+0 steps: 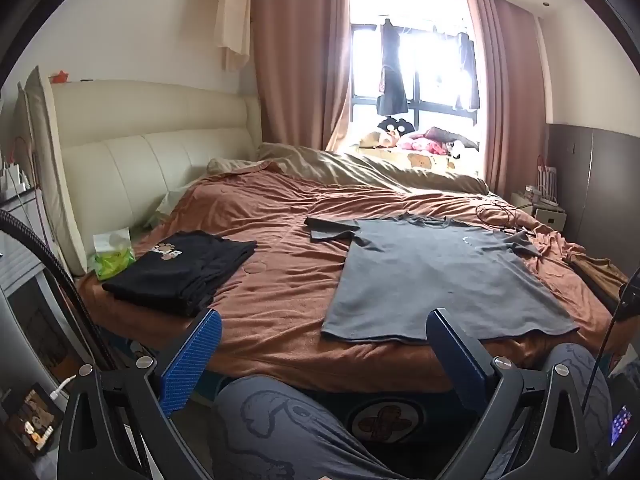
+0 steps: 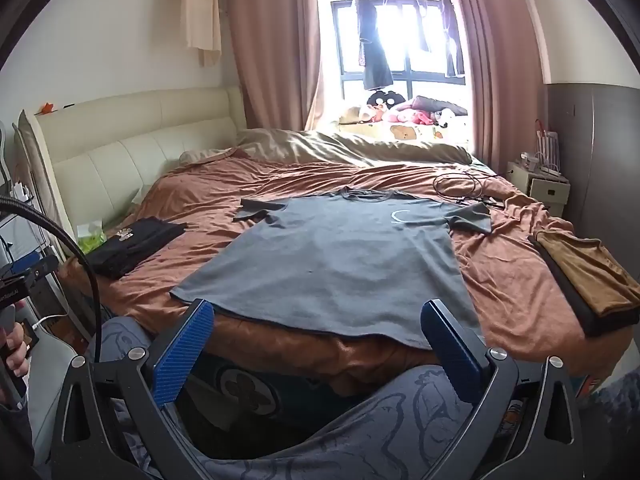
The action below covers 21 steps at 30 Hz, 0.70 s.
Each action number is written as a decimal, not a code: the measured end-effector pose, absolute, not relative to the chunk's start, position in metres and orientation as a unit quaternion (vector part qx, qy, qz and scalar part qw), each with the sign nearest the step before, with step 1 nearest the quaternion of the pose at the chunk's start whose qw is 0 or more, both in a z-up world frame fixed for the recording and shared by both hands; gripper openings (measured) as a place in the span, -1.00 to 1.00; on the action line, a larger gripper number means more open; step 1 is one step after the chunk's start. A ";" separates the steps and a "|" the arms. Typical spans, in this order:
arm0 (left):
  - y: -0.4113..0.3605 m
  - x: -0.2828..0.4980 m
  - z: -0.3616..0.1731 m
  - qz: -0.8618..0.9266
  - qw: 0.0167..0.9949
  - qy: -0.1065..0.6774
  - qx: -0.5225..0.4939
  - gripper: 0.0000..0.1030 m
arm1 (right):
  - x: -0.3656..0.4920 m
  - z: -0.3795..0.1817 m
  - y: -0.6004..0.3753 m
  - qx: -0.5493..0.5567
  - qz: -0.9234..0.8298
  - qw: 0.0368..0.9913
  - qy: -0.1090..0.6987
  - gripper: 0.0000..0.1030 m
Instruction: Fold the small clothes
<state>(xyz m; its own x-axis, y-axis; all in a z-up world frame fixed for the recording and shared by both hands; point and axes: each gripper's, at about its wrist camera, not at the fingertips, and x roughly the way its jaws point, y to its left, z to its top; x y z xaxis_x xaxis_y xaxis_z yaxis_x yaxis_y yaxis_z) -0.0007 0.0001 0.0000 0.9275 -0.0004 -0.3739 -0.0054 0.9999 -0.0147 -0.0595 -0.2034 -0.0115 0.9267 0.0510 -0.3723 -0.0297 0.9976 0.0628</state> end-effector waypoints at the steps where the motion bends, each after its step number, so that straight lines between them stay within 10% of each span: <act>1: 0.000 -0.001 0.000 0.001 0.981 0.194 -0.007 0.99 | -0.060 -0.011 -0.203 0.027 0.021 0.981 0.188 1.00; 21: -0.003 -0.011 0.006 -0.017 0.982 0.190 -0.005 0.99 | -0.063 -0.007 -0.199 0.027 0.018 0.982 0.188 1.00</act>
<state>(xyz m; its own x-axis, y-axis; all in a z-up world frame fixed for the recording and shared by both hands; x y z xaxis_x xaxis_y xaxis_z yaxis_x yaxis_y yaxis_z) -0.0106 -0.0031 0.0058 0.9274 -0.0349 -0.3725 0.0309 0.9994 -0.0167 -0.0627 -0.1993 -0.0069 0.9283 0.0454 -0.3690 -0.0248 0.9979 0.0605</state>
